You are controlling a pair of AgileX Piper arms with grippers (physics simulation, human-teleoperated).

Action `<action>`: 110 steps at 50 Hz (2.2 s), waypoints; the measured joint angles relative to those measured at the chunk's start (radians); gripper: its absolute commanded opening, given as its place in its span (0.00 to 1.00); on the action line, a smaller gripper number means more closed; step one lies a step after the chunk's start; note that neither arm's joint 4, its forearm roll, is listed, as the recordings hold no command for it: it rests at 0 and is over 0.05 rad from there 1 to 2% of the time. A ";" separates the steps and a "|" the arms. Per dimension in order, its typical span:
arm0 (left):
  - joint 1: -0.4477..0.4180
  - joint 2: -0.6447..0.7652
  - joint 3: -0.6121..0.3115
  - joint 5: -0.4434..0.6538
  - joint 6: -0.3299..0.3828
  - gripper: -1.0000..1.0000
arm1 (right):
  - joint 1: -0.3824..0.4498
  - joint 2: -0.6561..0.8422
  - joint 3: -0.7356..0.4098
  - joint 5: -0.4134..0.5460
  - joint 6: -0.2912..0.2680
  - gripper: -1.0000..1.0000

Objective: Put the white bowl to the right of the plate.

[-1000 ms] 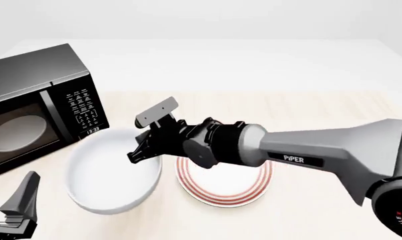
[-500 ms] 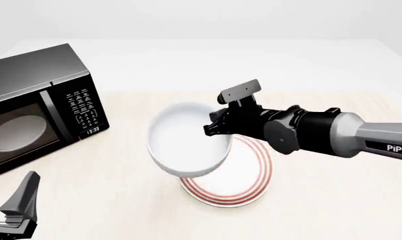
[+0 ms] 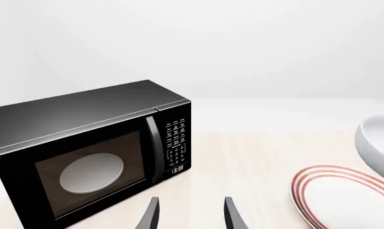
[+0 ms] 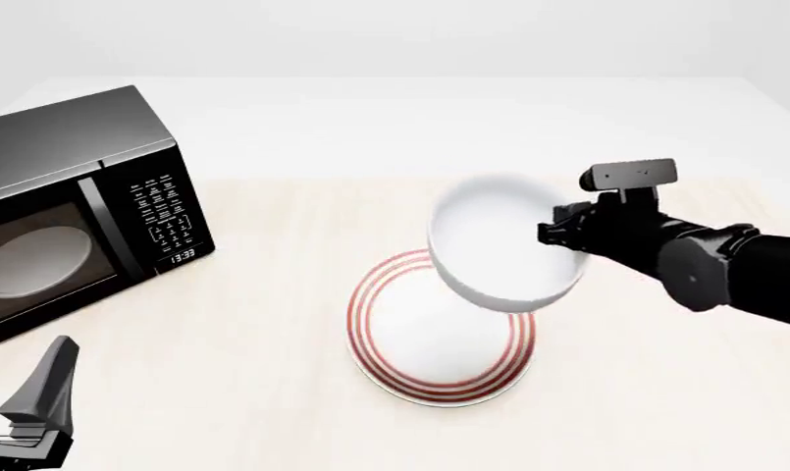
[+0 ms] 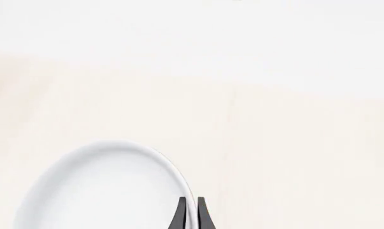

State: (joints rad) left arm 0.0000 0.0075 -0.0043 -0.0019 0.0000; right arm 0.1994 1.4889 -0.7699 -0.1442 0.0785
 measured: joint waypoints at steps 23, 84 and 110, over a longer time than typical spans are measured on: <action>0.000 0.000 0.000 0.000 0.000 1.00 | -0.296 -0.070 0.069 -0.014 -0.014 0.00; 0.000 0.000 0.000 0.000 0.000 1.00 | -0.579 0.174 0.257 -0.316 0.022 0.00; 0.000 0.000 0.000 0.000 0.000 1.00 | -0.583 0.212 0.269 -0.369 0.037 1.00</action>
State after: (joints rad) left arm 0.0000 0.0075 -0.0043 -0.0019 0.0000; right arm -0.3835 1.7007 -0.5012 -0.5130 0.1159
